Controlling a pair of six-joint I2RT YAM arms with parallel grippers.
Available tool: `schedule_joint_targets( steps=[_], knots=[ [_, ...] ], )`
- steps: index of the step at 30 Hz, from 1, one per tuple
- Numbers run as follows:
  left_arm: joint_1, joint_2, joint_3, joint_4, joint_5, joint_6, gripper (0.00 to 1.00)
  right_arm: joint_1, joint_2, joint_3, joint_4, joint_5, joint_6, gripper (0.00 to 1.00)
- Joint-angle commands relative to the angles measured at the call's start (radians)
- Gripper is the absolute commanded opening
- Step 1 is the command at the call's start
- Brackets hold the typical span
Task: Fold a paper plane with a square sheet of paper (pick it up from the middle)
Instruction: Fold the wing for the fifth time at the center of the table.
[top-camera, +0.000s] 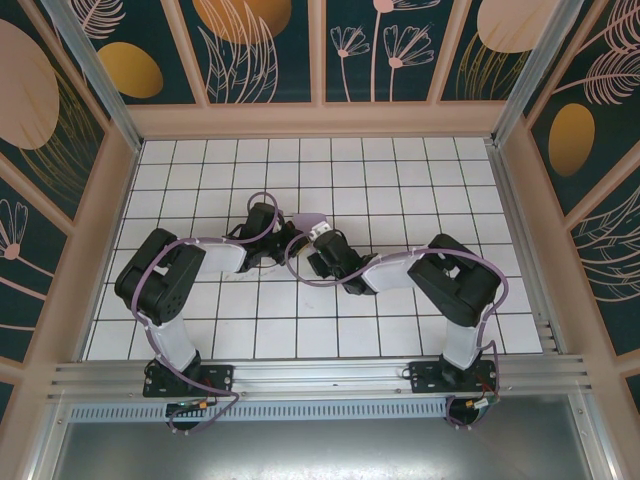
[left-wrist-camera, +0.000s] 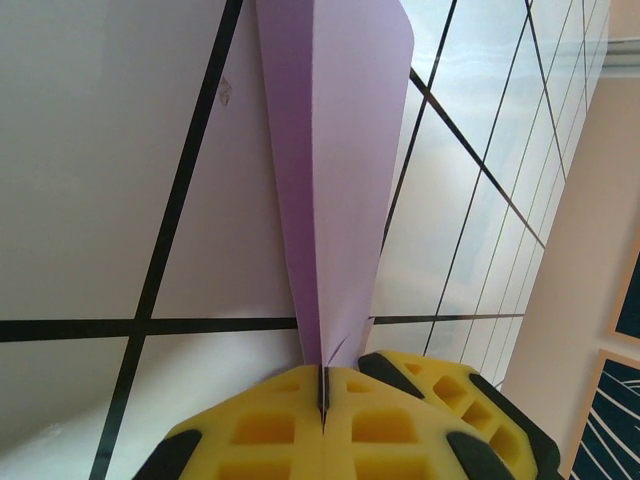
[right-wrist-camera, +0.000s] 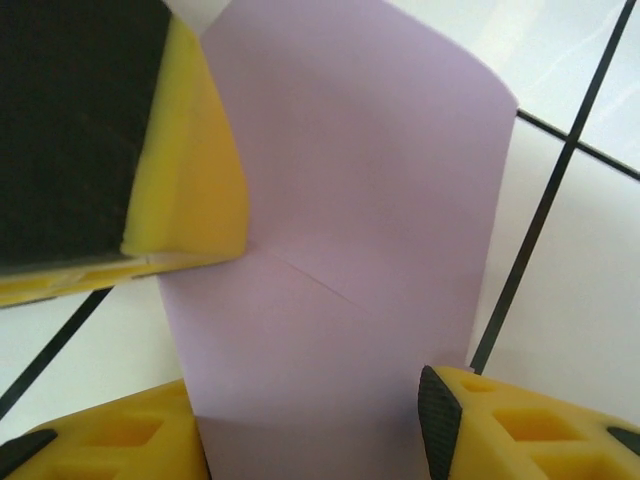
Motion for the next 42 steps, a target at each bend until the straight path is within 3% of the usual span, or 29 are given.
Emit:
schedule_joint_targets(
  steps=[1,12,17,20,29,42],
  knots=[
    [-0.003,-0.026,0.013,-0.019,0.003,-0.016,0.04,0.016,0.014,-0.006,0.066,0.059,-0.032,0.52],
    [-0.002,-0.045,0.016,-0.039,0.002,-0.016,0.08,0.02,0.019,-0.029,0.098,-0.005,-0.066,0.24],
    [0.008,-0.079,0.02,-0.064,-0.011,-0.004,0.18,0.01,0.007,-0.031,0.09,-0.026,-0.055,0.13],
    [0.028,-0.127,0.02,-0.107,-0.044,0.027,0.28,0.0,-0.016,-0.04,0.086,-0.067,-0.043,0.11],
    [0.086,-0.235,-0.043,-0.162,-0.11,0.068,0.4,-0.063,-0.062,-0.058,0.077,-0.289,0.027,0.08],
    [0.084,-0.301,-0.216,0.046,-0.032,0.064,0.41,-0.163,-0.05,-0.06,0.112,-0.584,0.155,0.05]
  ],
)
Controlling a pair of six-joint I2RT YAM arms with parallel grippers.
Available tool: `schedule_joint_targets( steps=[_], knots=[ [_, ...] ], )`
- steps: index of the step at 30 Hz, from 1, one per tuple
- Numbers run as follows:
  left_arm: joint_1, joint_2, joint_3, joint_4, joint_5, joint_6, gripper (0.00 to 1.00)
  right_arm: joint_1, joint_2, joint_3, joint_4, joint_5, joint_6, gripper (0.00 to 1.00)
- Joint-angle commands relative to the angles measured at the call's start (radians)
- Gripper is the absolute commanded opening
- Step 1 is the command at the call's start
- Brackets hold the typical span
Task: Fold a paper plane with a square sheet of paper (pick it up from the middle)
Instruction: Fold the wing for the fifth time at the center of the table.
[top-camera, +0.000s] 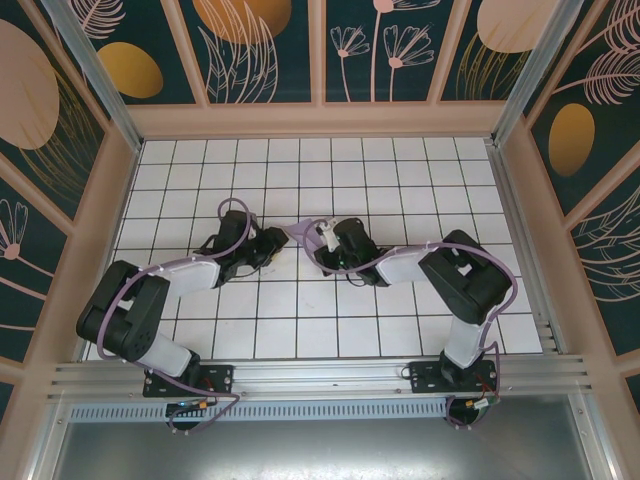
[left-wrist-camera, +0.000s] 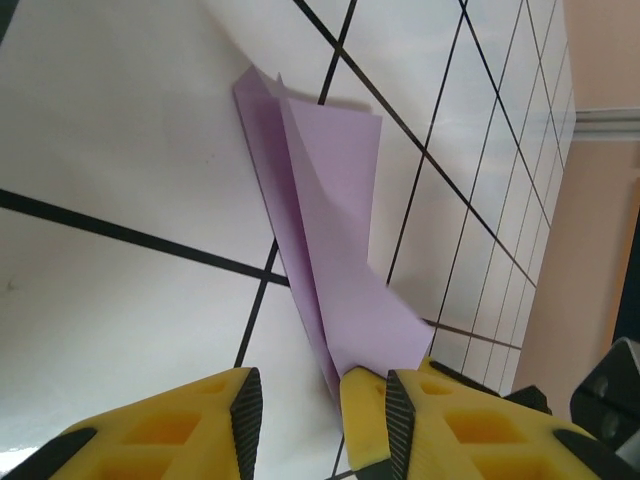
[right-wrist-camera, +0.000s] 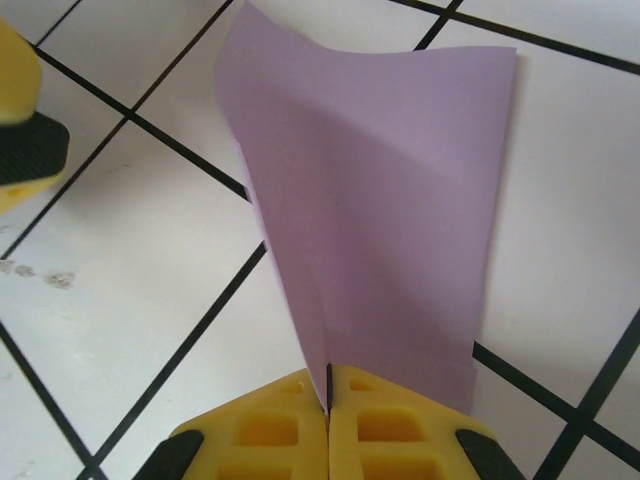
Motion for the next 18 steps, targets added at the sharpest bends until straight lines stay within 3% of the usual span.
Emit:
schedule_joint_targets(
  steps=[1,10,18],
  knots=[
    [-0.003,-0.022,-0.029,0.109,0.042,0.018,0.4,-0.024,-0.015,-0.013,0.047,-0.126,0.067,0.05],
    [-0.048,0.039,-0.043,0.237,0.083,-0.004,0.37,-0.076,0.036,0.016,0.085,-0.367,0.224,0.01],
    [-0.058,0.091,-0.048,0.292,0.089,-0.009,0.32,-0.098,0.098,0.042,0.109,-0.472,0.326,0.01]
  ],
)
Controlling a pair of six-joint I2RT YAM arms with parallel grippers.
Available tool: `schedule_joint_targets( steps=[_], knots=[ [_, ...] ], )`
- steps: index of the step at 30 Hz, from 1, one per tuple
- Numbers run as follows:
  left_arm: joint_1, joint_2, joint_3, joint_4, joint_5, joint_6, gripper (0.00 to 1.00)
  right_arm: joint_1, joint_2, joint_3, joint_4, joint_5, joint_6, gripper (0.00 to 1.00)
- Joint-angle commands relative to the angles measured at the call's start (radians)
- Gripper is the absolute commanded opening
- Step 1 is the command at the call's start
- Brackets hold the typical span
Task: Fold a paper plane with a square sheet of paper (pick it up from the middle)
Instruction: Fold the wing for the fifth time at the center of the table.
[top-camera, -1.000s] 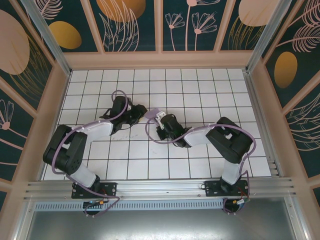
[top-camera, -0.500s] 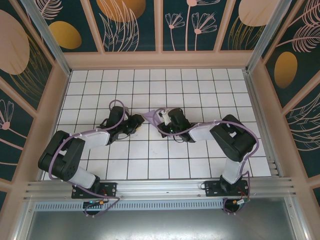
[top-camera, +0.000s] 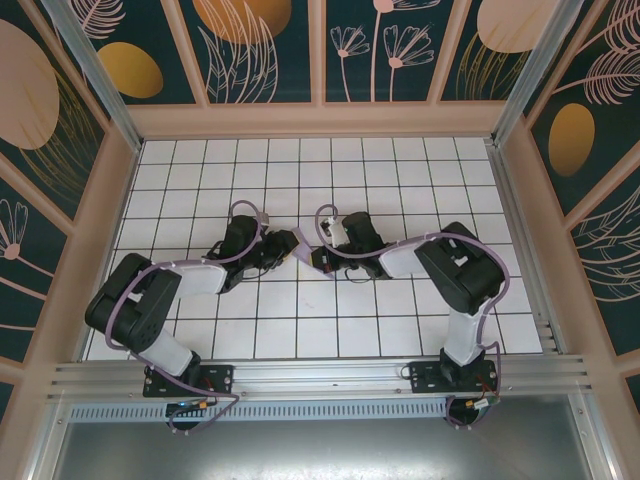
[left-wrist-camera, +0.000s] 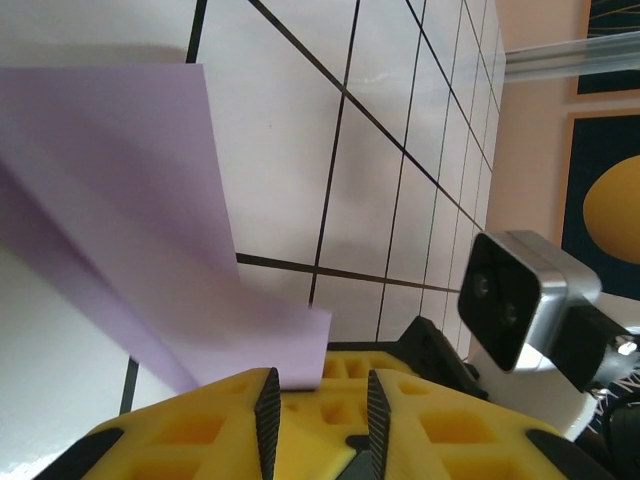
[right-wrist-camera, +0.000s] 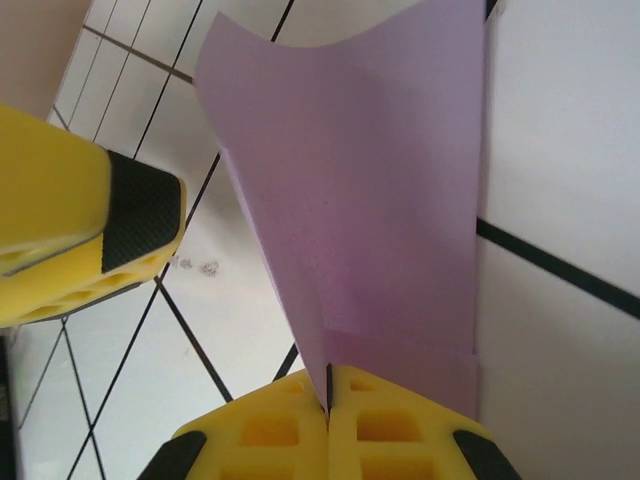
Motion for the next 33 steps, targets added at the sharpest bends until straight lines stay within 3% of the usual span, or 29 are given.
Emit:
schedule_joint_targets(
  steps=[1,17,33],
  knots=[
    [-0.007,0.026,-0.013,0.064,0.015,-0.003,0.31,-0.022,0.028,0.021,0.065,-0.099,0.076,0.01],
    [-0.008,0.067,-0.051,0.148,0.015,-0.003,0.28,-0.071,0.117,0.064,0.109,-0.276,0.253,0.01],
    [-0.012,0.11,-0.098,0.239,-0.006,0.004,0.23,-0.085,0.17,0.092,0.075,-0.3,0.316,0.02]
  ],
)
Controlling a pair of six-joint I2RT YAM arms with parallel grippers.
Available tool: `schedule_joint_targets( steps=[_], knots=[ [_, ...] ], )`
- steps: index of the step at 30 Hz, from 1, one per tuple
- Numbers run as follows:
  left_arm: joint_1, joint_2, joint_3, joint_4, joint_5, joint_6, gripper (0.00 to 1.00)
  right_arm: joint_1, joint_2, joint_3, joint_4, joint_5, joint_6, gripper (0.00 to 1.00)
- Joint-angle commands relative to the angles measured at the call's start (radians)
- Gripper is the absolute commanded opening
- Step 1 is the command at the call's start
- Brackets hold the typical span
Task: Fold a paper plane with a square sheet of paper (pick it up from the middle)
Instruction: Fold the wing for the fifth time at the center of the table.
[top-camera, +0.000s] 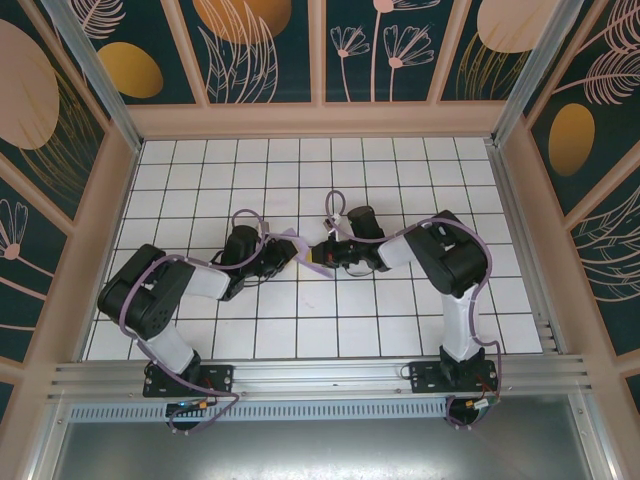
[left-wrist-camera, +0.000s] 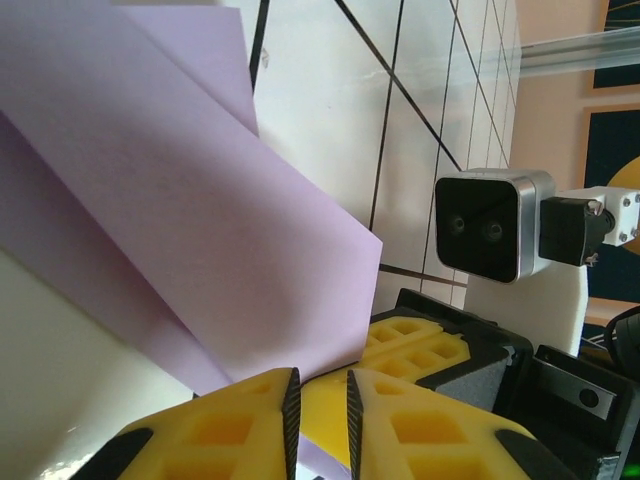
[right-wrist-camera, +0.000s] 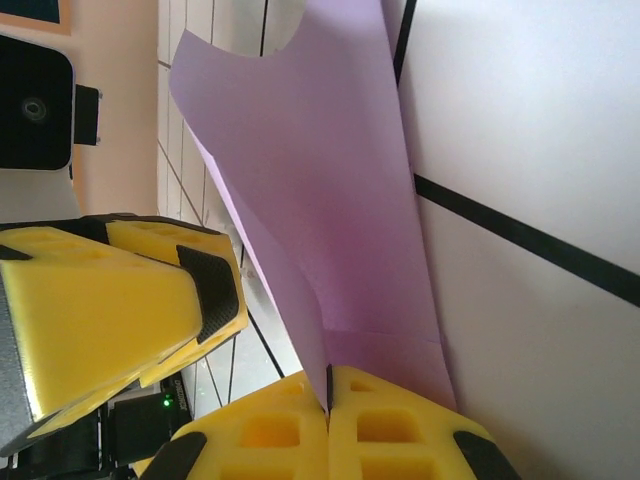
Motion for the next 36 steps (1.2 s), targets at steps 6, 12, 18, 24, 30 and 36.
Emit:
schedule_joint_targets(
  steps=[6,12,18,24,30,36],
  knots=[
    [-0.006,0.055,0.001,0.064,-0.015,0.009,0.21,-0.005,0.036,0.026,-0.025,-0.02,-0.003,0.02],
    [-0.006,0.096,0.032,0.058,-0.018,0.012,0.2,-0.005,0.041,0.033,-0.05,-0.014,-0.018,0.03],
    [-0.006,0.113,0.051,0.054,-0.023,0.016,0.19,-0.006,0.043,0.043,-0.081,-0.007,-0.037,0.05],
    [-0.006,0.111,0.049,0.06,-0.027,0.021,0.18,-0.005,0.045,0.052,-0.109,0.0,-0.055,0.06],
    [-0.006,0.129,0.067,0.013,-0.033,0.025,0.16,-0.004,0.043,0.061,-0.13,0.006,-0.064,0.09],
    [-0.006,0.144,0.088,-0.068,-0.047,0.029,0.13,0.001,0.014,0.099,-0.225,0.022,-0.146,0.2]
  ],
)
